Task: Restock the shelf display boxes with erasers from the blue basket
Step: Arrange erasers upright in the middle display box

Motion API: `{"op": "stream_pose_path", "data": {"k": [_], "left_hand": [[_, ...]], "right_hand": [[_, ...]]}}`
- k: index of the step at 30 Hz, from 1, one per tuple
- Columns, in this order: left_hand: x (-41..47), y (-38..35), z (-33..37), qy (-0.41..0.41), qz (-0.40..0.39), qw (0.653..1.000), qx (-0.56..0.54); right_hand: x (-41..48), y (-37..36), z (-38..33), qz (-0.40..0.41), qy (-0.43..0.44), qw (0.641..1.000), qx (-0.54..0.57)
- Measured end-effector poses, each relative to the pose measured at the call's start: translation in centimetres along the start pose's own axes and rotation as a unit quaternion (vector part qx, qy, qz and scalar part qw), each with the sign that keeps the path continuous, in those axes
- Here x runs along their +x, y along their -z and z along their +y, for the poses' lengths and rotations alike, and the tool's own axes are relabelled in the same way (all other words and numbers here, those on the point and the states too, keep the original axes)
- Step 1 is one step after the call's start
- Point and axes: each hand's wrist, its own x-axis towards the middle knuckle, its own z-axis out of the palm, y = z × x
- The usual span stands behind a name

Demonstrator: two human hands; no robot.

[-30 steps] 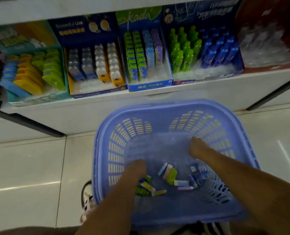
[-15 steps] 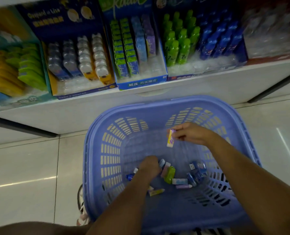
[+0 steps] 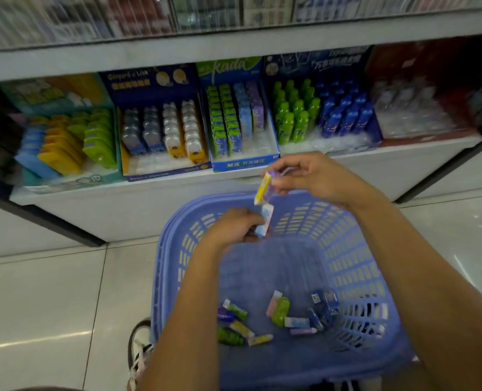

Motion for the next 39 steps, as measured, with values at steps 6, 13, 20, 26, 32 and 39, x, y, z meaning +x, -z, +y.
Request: {"op": "stream_pose_path", "data": {"k": [6, 13, 20, 26, 32, 39], "left_hand": [[-3.6, 2.1, 3.9, -0.087, -0.005, 0.988, -0.13], [-4.5, 3.5, 4.5, -0.121, 0.03, 0.975, -0.184], [-3.6, 3.6, 4.2, -0.144, 0.107, 0.969, -0.173], [-3.5, 2.8, 5.0, -0.164, 0.093, 0.951, -0.246], [-3.8, 1.7, 5.2, -0.217, 0.145, 0.955, -0.144], [-3.4, 0.9, 5.3, -0.317, 0.217, 0.923, 0.038]], "right_hand": [[3.7, 1.1, -3.5, 0.323, 0.139, 0.928, -0.121], [9.1, 1.7, -3.0, 0.275, 0.114, 0.911, -0.285], [10.6, 2.5, -3.4, 0.225, 0.076, 0.882, -0.407], [8.9, 1.7, -2.4, 0.188, 0.133, 0.827, -0.513], [5.7, 0.1, -4.4, 0.216, 0.126, 0.907, -0.338], [3.5, -0.7, -4.5, 0.148, 0.09, 0.975, -0.139]]}}
